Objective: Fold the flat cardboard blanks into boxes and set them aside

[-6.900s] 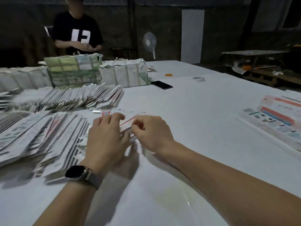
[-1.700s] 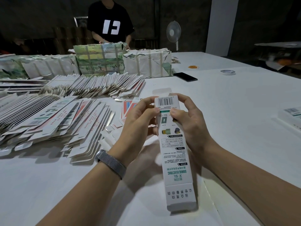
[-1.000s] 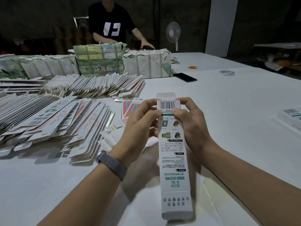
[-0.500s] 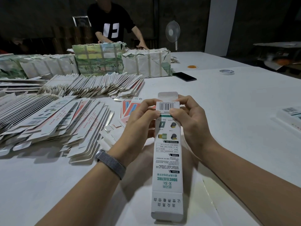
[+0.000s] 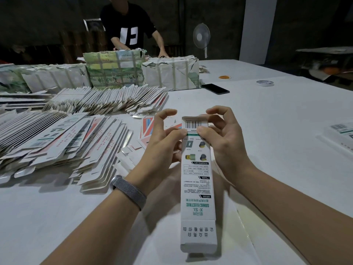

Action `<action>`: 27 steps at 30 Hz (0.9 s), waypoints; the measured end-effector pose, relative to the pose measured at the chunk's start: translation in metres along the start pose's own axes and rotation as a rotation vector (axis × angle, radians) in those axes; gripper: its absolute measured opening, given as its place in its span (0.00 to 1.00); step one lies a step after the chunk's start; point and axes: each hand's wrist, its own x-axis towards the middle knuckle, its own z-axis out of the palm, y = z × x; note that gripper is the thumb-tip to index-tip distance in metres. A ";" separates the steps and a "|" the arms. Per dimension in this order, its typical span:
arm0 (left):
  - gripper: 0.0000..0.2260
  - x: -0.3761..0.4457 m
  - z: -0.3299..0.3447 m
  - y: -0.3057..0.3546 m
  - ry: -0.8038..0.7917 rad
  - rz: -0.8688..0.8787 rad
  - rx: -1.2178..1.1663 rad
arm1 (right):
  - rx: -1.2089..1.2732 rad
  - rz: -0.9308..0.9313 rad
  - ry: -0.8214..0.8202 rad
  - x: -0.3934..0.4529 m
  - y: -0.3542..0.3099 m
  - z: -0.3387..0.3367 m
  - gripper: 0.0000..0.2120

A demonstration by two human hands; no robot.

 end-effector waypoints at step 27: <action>0.18 -0.003 0.001 0.005 -0.036 -0.038 0.060 | 0.055 0.117 -0.084 -0.003 -0.007 0.000 0.10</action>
